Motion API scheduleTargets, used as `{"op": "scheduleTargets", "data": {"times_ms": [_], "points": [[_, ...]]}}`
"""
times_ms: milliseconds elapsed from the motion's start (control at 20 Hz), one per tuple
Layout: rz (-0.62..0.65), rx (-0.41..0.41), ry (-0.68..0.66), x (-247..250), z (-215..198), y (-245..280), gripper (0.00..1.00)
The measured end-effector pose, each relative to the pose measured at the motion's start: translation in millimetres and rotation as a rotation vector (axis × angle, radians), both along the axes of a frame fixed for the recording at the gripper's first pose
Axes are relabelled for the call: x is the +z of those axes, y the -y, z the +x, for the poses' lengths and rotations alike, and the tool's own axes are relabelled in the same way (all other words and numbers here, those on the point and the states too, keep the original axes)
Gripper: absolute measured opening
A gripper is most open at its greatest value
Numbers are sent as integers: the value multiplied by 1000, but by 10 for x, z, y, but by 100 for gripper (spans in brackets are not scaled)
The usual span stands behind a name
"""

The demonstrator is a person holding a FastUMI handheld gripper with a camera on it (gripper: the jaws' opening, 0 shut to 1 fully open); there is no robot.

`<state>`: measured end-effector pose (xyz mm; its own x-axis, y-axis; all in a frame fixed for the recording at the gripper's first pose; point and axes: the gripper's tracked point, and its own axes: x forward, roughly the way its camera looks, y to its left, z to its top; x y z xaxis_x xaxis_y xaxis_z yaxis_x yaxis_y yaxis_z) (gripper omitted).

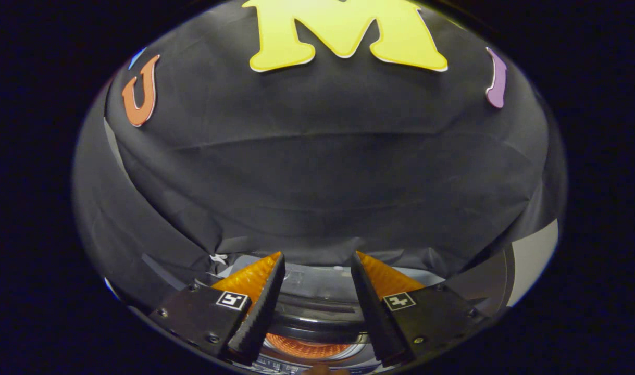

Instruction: Put the clothes into the washing machine and then close the washing machine lid.

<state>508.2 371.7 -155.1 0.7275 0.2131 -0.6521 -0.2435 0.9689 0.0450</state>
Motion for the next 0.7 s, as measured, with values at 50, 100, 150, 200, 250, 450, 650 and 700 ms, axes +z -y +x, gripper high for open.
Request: {"op": "scheduleTargets", "data": {"times_ms": [50,100,150,200,250,450,650,700], "points": [[0,-2,10,12,-19,9,80],[1,-3,18,26,-42,29,80],[3,-4,22,35,-65,44,80],[5,-3,20,28,-117,44,80],[6,-1,15,21,-154,50,80],[6,5,0,-42,-313,70,80],[7,9,-24,-163,-526,99,80],[7,9,-38,-221,-634,110,80]]}}
